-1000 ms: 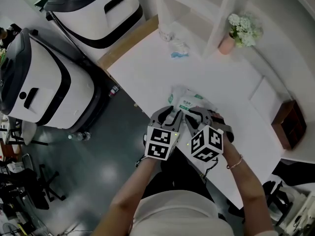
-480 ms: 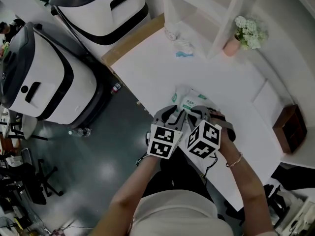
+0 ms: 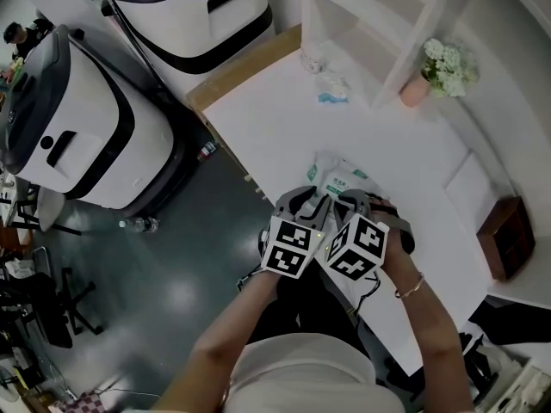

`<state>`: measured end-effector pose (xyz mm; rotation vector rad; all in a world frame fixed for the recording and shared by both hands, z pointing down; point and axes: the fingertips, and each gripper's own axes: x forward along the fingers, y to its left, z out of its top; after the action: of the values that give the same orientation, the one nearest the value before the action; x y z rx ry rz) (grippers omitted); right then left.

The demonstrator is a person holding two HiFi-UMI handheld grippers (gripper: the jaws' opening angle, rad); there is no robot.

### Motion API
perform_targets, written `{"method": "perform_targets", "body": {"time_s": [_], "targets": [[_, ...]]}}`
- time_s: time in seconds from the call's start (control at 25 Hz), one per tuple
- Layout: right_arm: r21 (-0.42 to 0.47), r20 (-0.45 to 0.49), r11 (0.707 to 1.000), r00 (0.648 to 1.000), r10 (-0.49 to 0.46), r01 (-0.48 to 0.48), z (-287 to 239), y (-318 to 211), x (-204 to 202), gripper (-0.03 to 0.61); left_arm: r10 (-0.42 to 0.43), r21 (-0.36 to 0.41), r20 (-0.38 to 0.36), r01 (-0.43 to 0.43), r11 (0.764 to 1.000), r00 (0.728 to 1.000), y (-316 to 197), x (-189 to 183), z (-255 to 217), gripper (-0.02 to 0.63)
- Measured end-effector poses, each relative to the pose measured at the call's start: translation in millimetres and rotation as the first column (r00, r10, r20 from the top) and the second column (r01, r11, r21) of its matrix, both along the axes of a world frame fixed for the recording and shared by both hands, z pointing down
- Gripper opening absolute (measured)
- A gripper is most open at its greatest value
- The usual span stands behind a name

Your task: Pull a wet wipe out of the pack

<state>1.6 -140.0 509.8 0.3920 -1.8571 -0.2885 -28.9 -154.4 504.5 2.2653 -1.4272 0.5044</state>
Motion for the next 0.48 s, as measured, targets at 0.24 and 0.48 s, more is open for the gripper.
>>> {"method": "perform_targets", "body": {"time_s": [0.24, 0.48], "targets": [[-0.005, -0.004, 1.0, 1.0, -0.006, 0.006, -2.8, 0.4, -0.3, 0.031, -0.003, -0.013, -0.022, 0.003, 1.0, 1.0, 0.6, -0.5, 1.3, 0.106], [-0.013, 0.002, 1.0, 1.0, 0.009, -0.009, -3.7, -0.4, 0.3, 0.026, 0.006, -0.018, -0.029, -0.006, 1.0, 1.0, -0.1, 0.4, 2.4, 0.106]]}}
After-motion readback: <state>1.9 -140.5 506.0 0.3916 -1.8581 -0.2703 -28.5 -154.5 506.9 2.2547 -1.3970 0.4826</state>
